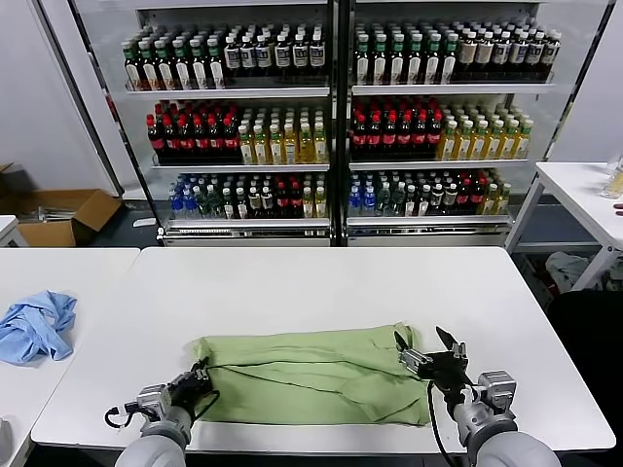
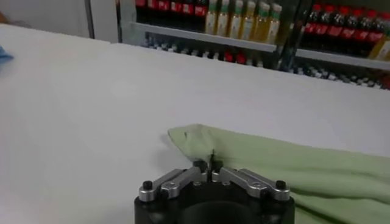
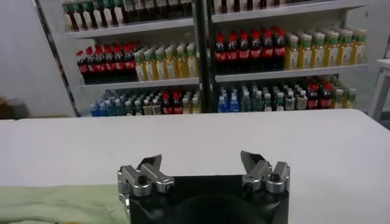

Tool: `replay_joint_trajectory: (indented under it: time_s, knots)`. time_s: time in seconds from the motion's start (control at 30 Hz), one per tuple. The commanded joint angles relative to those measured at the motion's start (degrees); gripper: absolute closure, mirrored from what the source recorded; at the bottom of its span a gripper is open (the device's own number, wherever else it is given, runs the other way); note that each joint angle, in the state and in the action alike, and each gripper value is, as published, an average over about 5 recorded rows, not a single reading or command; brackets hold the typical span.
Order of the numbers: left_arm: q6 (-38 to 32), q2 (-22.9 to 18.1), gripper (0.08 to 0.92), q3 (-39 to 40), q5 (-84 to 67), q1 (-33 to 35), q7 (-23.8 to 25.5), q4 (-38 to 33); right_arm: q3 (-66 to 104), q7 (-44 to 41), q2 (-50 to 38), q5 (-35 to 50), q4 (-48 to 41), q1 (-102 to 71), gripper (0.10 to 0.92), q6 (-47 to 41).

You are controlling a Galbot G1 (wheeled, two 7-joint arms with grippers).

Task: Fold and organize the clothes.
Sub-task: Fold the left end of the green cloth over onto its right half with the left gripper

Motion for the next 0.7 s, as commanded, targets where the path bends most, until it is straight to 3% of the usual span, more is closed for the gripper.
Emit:
replay_joint_trajectory:
  time_s: [0.03,0.2,0.33,0.47,0.7]
  knots:
    - [6.83,5.79,0.91,-18.53,6.94,1.77,2.89,-1.8,-0.33,-0.01,0.28,-0.16,0.26,0.21,0.203,-0.04]
    - [7.88,9.18,0.91,-29.8,0.39,3.9,5.08,-0.27,-0.71,-0.09,0.23,0.02,0.01,0.67,0.203,-0.01]
    - [7.98,10.07,0.91,-31.14,-5.26,2.97,4.78,-1.16,-1.12,-0.08,0.15,0.2,-0.06,1.31,0.203,-0.04]
    - [7.99,7.92,0.91,-26.04,-11.98,3.23,4.27,-6.75,-1.13,-0.09,0.23,0.08,-0.01,1.28,0.202,-0.11]
    - [7.86,-0.6,0.91,-9.07,-18.97,2.75,4.23,-16.67,-0.67,-0.09,0.21,-0.18,-0.02,0.86,0.203,-0.4]
